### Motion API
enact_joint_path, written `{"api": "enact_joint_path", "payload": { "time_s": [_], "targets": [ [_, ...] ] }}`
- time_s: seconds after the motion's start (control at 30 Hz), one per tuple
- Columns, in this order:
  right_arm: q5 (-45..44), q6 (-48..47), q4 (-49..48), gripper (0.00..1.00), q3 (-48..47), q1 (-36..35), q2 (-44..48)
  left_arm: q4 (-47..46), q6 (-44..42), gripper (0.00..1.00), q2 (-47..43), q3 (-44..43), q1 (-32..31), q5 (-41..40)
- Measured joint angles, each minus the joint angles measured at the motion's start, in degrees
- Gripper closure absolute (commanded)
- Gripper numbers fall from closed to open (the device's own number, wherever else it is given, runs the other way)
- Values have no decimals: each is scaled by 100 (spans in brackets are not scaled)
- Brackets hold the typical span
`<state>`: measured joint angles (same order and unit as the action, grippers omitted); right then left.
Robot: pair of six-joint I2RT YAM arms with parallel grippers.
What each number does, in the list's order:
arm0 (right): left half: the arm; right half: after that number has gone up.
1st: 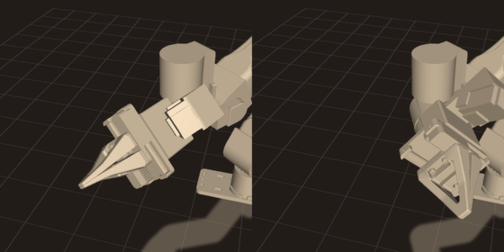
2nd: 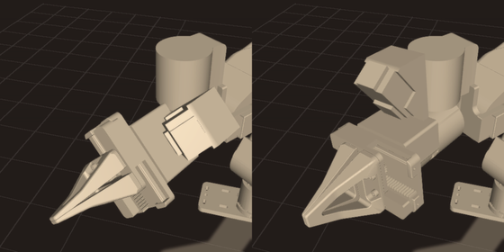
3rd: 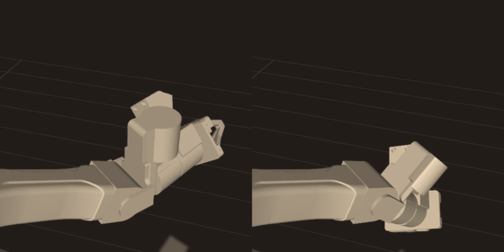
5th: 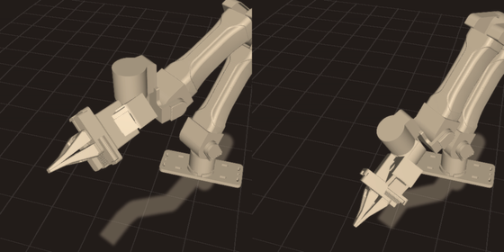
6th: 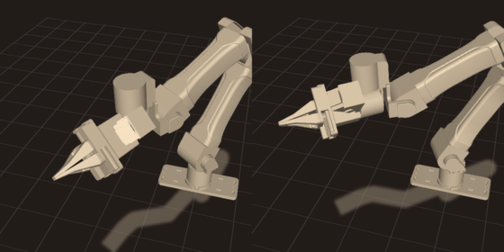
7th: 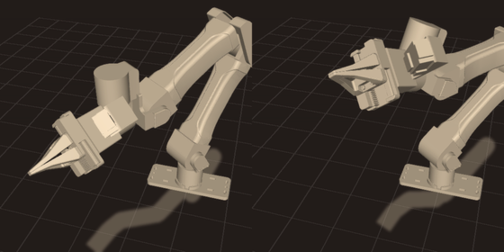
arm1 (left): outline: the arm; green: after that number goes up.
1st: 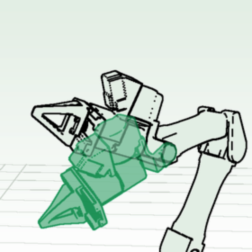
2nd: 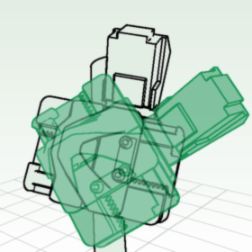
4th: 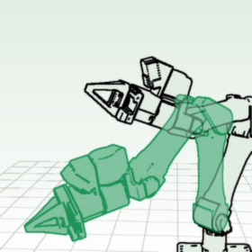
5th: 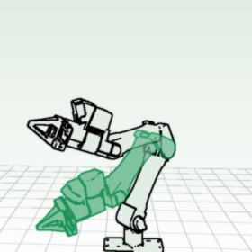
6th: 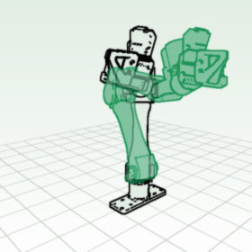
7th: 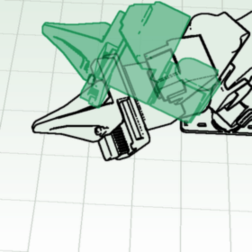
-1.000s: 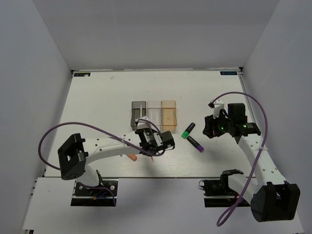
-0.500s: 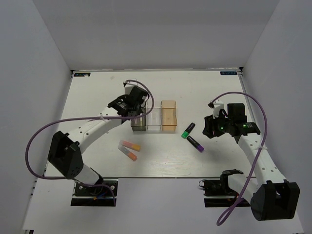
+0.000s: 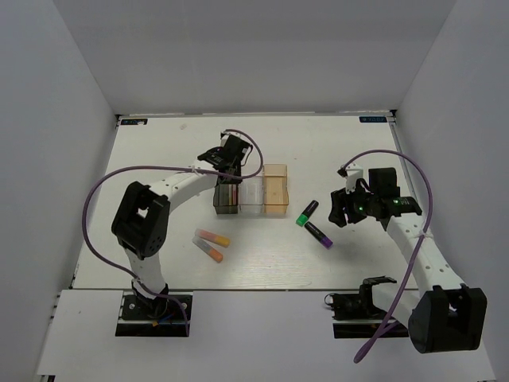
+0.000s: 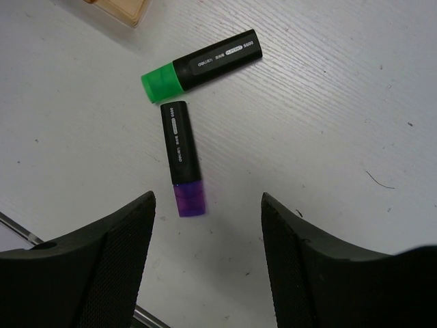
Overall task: Sort the stationery into containers
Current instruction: Place the pen in the storage box, then pick up the stationery from the center of the board.
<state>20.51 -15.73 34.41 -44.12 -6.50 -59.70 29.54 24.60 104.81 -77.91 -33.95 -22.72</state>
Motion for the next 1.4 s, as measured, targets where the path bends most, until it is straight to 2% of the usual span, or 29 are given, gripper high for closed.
{"api": "enact_joint_path", "payload": {
  "time_s": [0.13,0.2,0.3,0.33,0.4,0.43,0.47,0.53,0.57,0.6,0.63,0.7,0.8,0.87,0.93,0.97,1.2,1.37,1.4],
  "targets": [
    [26,-50,0,34,0,0,-66,20,68,46,7,-55,11,17],
    [59,-103,7,42,0,0,-103,26,90,46,-2,-72,11,26],
    [138,-245,28,50,0,-2,-179,90,160,73,-66,-79,11,39],
    [199,-308,44,50,0,-2,-229,166,212,87,-136,-72,9,59],
    [332,-522,205,48,-63,-26,-380,212,315,90,-472,105,-13,87],
    [393,-616,291,45,-98,-39,-468,284,378,87,-778,269,-28,92],
    [450,-732,389,42,-149,-74,-564,323,466,76,-1174,507,-52,96],
    [529,-953,485,35,-216,-157,-750,487,662,53,-2031,975,-114,103],
    [544,-1058,496,31,-225,-210,-835,533,798,37,-2538,1266,-138,120],
    [557,-1161,498,27,-225,-271,-927,647,955,29,-3053,1585,-164,153],
    [564,-1222,501,23,-225,-339,-1012,737,1108,27,-3547,1906,-188,201],
    [555,-1338,494,19,-225,-522,-1233,911,1349,25,-4365,2538,-188,282],
    [411,-1412,431,19,-225,-933,-1628,1215,1582,25,-5077,3401,-170,424],
    [219,-1403,313,26,-221,-1202,-1878,1436,1683,25,-5316,3853,-166,503],
    [-9,-1327,149,29,-208,-1429,-2035,1631,1749,25,-5517,4179,-164,553],
    [-111,-1294,74,32,-199,-1499,-2079,1731,1788,25,-5626,4291,-164,568],
    [-953,-1036,-501,38,-184,-1845,-2430,1843,1829,25,-6194,4522,-70,581],
    [-1248,-1001,-627,52,-210,-1904,-2704,1823,1856,25,-6229,4697,-17,592],
    [-1285,-999,-636,57,-219,-1910,-2717,1805,1869,26,-6229,4752,-9,605]
  ]
}}
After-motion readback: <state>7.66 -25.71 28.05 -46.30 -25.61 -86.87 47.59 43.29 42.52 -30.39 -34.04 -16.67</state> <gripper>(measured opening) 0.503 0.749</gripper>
